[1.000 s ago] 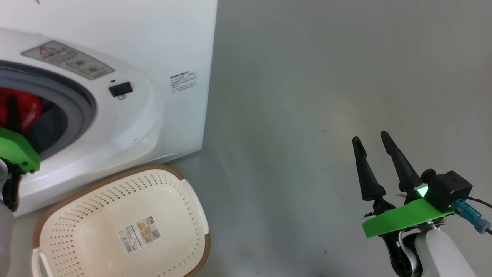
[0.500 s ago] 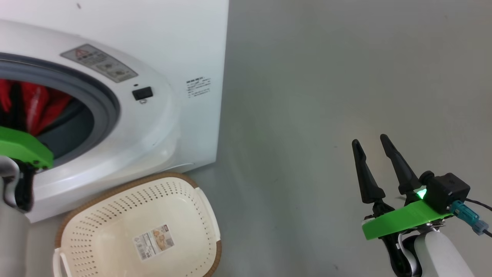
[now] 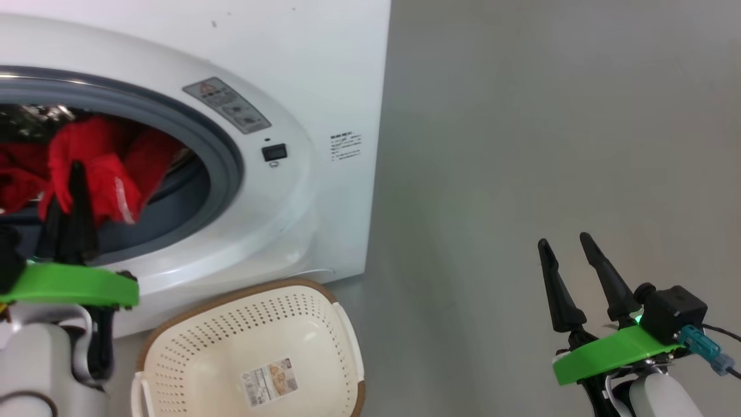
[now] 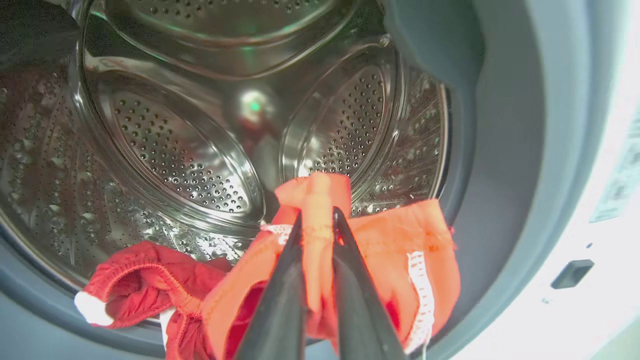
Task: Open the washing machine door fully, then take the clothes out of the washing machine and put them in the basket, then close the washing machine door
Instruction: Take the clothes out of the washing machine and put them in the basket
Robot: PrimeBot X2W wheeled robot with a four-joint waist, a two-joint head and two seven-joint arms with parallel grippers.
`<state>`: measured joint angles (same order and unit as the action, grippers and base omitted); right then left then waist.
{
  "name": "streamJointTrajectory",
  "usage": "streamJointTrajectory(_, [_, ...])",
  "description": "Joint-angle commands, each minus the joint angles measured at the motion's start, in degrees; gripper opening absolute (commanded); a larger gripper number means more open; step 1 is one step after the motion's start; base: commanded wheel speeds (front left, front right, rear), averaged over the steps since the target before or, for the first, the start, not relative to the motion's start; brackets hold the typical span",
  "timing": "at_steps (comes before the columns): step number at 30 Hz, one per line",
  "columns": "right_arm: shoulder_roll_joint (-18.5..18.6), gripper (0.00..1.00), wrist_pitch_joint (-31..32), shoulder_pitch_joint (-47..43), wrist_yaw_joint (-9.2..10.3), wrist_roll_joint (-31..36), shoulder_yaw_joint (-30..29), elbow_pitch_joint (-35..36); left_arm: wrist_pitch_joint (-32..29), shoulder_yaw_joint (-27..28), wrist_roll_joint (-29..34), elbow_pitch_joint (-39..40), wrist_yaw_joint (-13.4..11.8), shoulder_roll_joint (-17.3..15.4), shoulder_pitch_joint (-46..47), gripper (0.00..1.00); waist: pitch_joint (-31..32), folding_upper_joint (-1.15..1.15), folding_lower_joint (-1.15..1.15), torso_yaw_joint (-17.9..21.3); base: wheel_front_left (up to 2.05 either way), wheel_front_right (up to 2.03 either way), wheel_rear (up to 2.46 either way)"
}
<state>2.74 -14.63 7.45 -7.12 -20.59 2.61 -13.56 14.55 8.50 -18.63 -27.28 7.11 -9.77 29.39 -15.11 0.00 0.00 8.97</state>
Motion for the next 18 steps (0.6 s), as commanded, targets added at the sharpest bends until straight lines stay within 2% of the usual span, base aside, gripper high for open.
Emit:
streamJointTrajectory(1, [0.14, 1.0, -0.37, -0.51, -0.36, 0.61, 1.0, 1.03, 0.45, 1.59, 0.55, 4.84, 0.35, -1.09, -2.42, 0.0, 2.5, 0.0, 0.0, -2.42, 0.0, 0.0, 0.0])
streamJointTrajectory(18, [0.14, 1.0, -0.37, -2.62, -0.36, 0.7, -0.09, 1.14, 0.45, 2.08, 2.15, 27.77, 0.37, 2.92, -12.48, 0.0, 4.75, 0.0, 0.0, -5.86, 0.0, 0.0, 0.0])
